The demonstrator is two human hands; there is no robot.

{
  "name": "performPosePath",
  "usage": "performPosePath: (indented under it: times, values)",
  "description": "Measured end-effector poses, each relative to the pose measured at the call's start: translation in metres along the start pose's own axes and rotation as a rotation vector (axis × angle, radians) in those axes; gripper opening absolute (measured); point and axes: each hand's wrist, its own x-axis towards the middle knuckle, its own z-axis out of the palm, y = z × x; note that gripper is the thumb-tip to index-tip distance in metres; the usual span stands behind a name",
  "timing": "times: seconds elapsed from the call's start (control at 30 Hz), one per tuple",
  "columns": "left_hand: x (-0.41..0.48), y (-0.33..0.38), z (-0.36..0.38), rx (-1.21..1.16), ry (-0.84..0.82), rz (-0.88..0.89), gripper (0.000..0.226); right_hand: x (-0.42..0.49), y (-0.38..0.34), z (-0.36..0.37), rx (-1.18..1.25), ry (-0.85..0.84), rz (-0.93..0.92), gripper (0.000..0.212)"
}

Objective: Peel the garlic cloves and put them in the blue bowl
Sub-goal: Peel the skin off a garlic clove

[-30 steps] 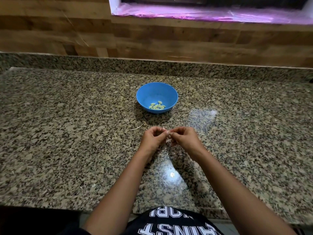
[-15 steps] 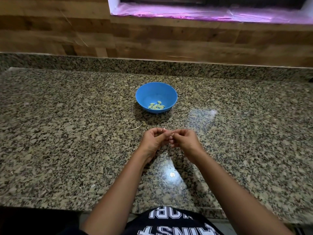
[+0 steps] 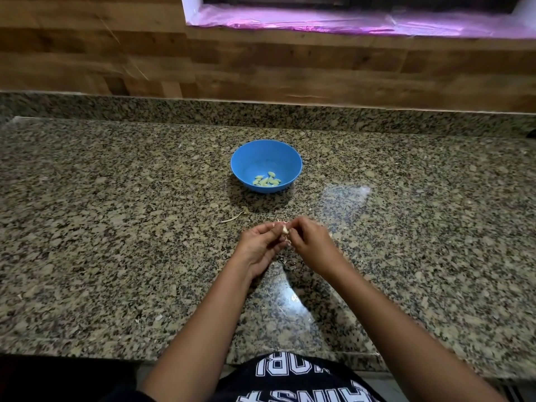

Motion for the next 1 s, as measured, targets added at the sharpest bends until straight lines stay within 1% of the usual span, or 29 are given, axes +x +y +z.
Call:
performPosePath:
  times: [0.1,0.17,0.23,0.3,0.43,0.6,0.67,0.8,0.93,1.0]
  values:
    - [-0.002,0.002,0.0,-0.049,-0.007,-0.027,0.008,-0.001,0.001,0.002,0.135,0.016,0.076,0.008]
    - [-0.003,0.005,-0.001,-0.078,-0.028,-0.036,0.011,-0.001,0.006,0.001,0.135,0.024,0.115,0.014]
    - [-0.003,0.008,-0.004,-0.063,-0.039,-0.032,0.013,-0.002,0.008,0.0,0.143,-0.003,0.151,0.02]
    - [-0.002,0.01,-0.005,-0.01,-0.027,-0.007,0.013,-0.002,0.008,-0.002,0.191,-0.016,0.158,0.02]
    - [-0.002,0.011,-0.004,0.071,0.007,0.031,0.01,0.0,0.002,-0.006,0.128,0.002,0.054,0.015]
    - [-0.003,0.012,-0.001,0.139,0.022,0.05,0.007,0.001,0.006,-0.003,-0.101,0.023,-0.093,0.015]
    - [-0.003,0.012,-0.001,0.132,0.021,0.044,0.007,0.001,0.007,-0.003,-0.127,0.034,-0.119,0.015]
    - [-0.004,0.012,0.0,0.123,0.006,0.007,0.009,0.0,0.005,-0.003,-0.03,0.045,-0.069,0.014]
    - [-0.005,0.013,0.0,0.078,-0.009,-0.01,0.013,0.001,0.006,-0.006,0.264,0.036,0.122,0.009]
    - [-0.005,0.012,-0.001,0.071,-0.017,-0.01,0.013,0.004,0.009,-0.009,0.333,0.029,0.197,0.002]
